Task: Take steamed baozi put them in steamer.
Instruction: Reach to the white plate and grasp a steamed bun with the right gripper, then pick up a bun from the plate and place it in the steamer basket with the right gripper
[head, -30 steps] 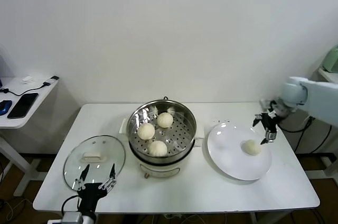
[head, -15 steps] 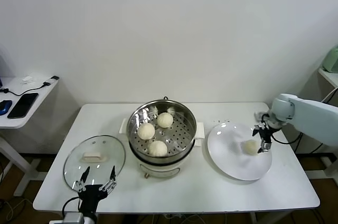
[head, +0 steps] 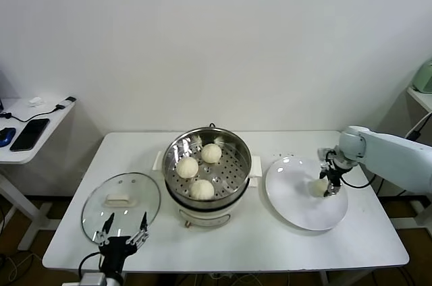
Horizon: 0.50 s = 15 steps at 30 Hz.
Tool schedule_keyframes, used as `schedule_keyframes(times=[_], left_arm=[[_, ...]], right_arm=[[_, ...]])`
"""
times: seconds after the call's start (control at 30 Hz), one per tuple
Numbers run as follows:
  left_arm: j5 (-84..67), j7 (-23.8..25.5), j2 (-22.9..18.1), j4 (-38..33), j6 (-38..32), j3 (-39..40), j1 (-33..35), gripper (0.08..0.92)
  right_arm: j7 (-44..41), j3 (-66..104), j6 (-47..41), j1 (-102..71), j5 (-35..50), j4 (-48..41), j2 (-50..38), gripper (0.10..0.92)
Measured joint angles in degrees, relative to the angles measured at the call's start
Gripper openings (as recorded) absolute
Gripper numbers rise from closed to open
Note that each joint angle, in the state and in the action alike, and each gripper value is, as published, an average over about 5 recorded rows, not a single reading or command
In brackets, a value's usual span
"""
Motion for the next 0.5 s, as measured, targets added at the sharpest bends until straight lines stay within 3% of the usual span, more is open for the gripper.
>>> schedule_keyframes(times=[0.23,0.5], left_arm=[[0.2,0.1,0.1,-0.8,0.4,0.4,0.3,0.823],[0.2,0.3,0.4,-1.5,0.8,0.9,-0.1,0.823]], right_arm=[[-0.7,-7.1,-1.1,10.2,4.7,5.4,0.4,0.630],[-1.4,-17.3,-3.1,29.8,17.8,14.9,4.7,0.636]])
